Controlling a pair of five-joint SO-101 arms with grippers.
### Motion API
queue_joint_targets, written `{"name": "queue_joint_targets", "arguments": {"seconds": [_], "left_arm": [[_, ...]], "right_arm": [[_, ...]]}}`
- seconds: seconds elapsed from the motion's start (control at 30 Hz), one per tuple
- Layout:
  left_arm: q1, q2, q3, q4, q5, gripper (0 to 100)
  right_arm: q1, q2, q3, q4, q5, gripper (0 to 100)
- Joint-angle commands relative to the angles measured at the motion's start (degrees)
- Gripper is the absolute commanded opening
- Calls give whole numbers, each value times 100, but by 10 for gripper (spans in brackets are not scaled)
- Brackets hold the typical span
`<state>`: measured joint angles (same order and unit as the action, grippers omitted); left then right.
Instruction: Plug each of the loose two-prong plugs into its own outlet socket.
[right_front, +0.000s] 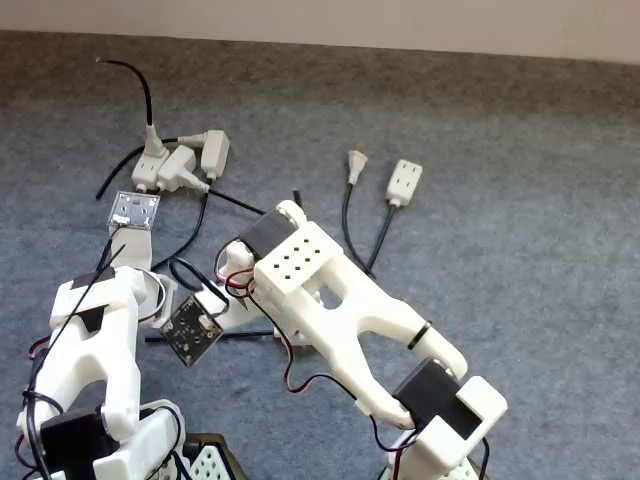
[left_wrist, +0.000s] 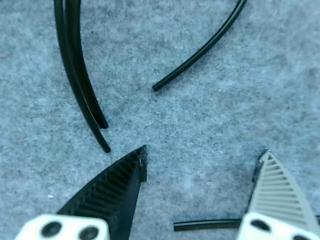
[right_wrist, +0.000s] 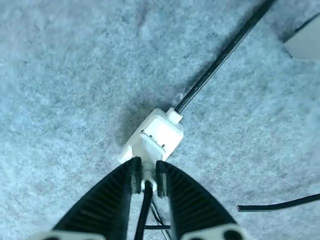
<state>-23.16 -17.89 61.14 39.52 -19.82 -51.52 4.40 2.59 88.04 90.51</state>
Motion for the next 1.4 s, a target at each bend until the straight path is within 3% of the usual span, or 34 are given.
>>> {"name": "queue_joint_targets", "arguments": {"seconds": [0.0, 0.97, 1.37], "left_arm": [[110, 22, 31, -62, -79, 323], [110, 22, 31, -62, -79, 323], [110, 22, 31, -62, -79, 323]], "right_arm": [[-13, -66, -233, -13, 114, 7], [215, -48, -312, -382, 325, 7], [303, -57, -347, 22, 360, 7]]}}
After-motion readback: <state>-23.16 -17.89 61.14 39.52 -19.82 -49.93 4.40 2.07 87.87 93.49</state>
